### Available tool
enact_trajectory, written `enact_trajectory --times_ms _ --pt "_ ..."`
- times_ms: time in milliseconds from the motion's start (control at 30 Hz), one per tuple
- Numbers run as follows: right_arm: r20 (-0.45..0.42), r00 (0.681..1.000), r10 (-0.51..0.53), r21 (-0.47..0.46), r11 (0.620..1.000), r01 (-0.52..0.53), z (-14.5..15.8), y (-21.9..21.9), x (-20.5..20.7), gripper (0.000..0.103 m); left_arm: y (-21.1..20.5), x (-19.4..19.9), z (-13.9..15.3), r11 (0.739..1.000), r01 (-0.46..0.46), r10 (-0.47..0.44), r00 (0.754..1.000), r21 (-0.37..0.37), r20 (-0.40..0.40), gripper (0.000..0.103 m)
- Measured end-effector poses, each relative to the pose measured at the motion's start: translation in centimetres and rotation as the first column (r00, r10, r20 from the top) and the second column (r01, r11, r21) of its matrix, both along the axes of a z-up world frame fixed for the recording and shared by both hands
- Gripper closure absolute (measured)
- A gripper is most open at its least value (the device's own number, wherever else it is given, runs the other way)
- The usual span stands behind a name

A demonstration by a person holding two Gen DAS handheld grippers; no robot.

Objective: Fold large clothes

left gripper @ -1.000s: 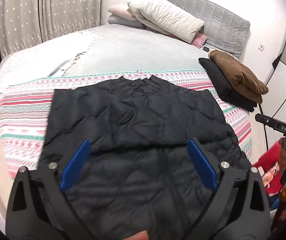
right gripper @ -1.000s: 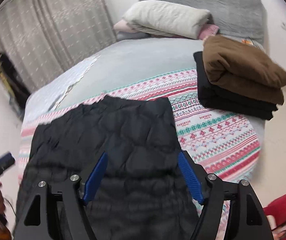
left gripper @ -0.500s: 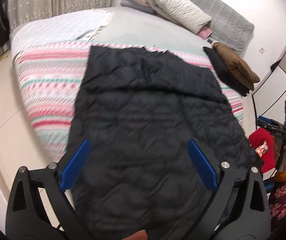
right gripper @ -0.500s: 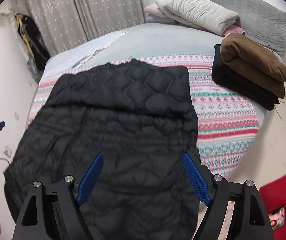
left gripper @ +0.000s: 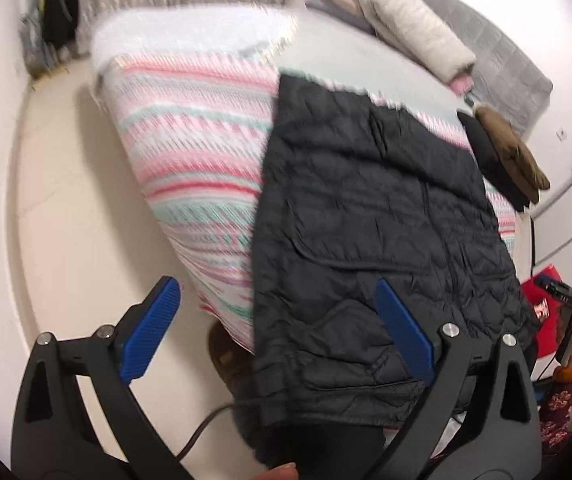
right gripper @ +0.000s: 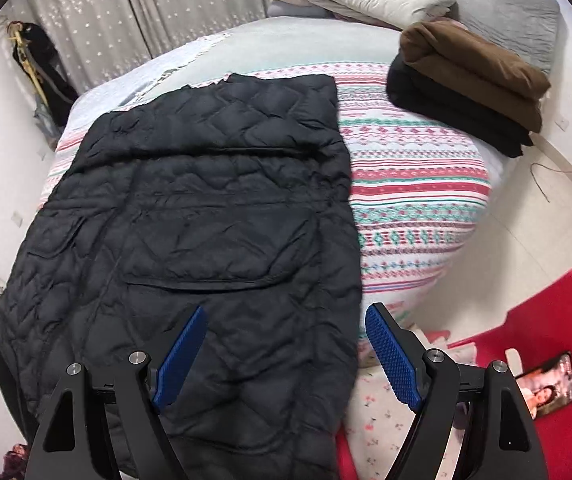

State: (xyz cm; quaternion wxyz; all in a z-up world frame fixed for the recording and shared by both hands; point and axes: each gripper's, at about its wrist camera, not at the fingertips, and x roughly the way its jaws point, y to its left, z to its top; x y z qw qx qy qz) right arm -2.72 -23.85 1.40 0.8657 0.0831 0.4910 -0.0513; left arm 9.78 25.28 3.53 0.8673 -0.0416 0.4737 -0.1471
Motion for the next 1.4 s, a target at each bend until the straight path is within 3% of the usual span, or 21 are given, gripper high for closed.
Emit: enact_trajectory --times_ms 167,300,400,500,700,900,1067,1167,1233,1267,1333,1367,1400 --pt "0.033 0.999 -0.01 -0.007 1.0 0.01 1.9 -0.6 -1.2 0.02 2.5 -2.5 5.4 0.996 -0.047 0.038 0.992 0.073 0.118 0.005" --pt "0.04 0.999 0.003 0.009 1.0 -0.003 2.3 -0.9 -1.6 0.02 4.0 -3.7 6.9 0.995 -0.057 0.045 0.987 0.076 0.154 0.005" --pt "0.02 1.0 -0.003 0.025 1.0 0.003 1.5 -1.2 -1.6 0.02 4.1 -3.4 4.7 0.999 -0.032 0.029 0.995 0.028 0.096 0.005" --pt "-0.018 1.0 -0.005 0.048 0.999 0.006 -0.1 -1.4 -1.4 0.02 3.0 -2.5 0.5 1.0 -0.005 0.005 1.0 -0.023 -0.003 0.005" --pt "-0.074 0.997 -0.009 0.118 0.993 0.017 -3.0 -1.9 -1.3 0.02 -1.1 -0.7 -8.7 0.991 0.063 -0.084 0.98 -0.12 -0.179 0.005" --pt "-0.106 0.993 -0.053 0.204 0.976 0.074 -4.9 -3.9 -2.4 0.02 -2.7 0.3 -11.5 0.977 0.088 -0.133 0.963 -0.194 -0.234 0.005" --pt "-0.142 0.987 -0.069 0.377 0.919 0.118 -7.0 -5.3 -3.3 0.02 -2.4 1.0 -13.7 0.952 0.083 -0.178 0.933 -0.294 -0.312 0.006" --pt "-0.121 0.991 -0.058 0.51 0.853 0.112 -8.2 -5.5 -3.7 0.02 -2.1 0.7 -14.5 0.918 0.078 -0.221 0.915 -0.388 -0.339 0.017" --pt "-0.111 0.993 -0.041 0.558 0.824 0.096 -8.6 -5.1 -3.5 0.021 -2.1 0.4 -14.5 0.903 0.087 -0.242 0.913 -0.421 -0.329 0.032" --pt "-0.102 0.994 -0.03 0.572 0.816 0.084 -8.6 -4.8 -3.4 0.027 -2.3 0.1 -14.4 0.894 0.094 -0.256 0.91 -0.438 -0.326 0.036" --pt "-0.084 0.996 -0.007 0.575 0.816 0.054 -8.4 -4.1 -3.1 0.046 -2.5 -0.4 -14.1 0.879 0.097 -0.271 0.908 -0.467 -0.321 0.063" --pt "-0.074 0.997 -0.001 0.571 0.82 0.043 -8.1 -3.8 -2.9 0.059 -2.5 -0.4 -14.1 0.866 0.095 -0.283 0.903 -0.491 -0.324 0.072" --pt "-0.062 0.998 0.001 0.569 0.822 0.034 -7.8 -3.5 -2.9 0.065 -2.7 -0.4 -14.0 0.854 0.087 -0.288 0.9 -0.512 -0.328 0.079"
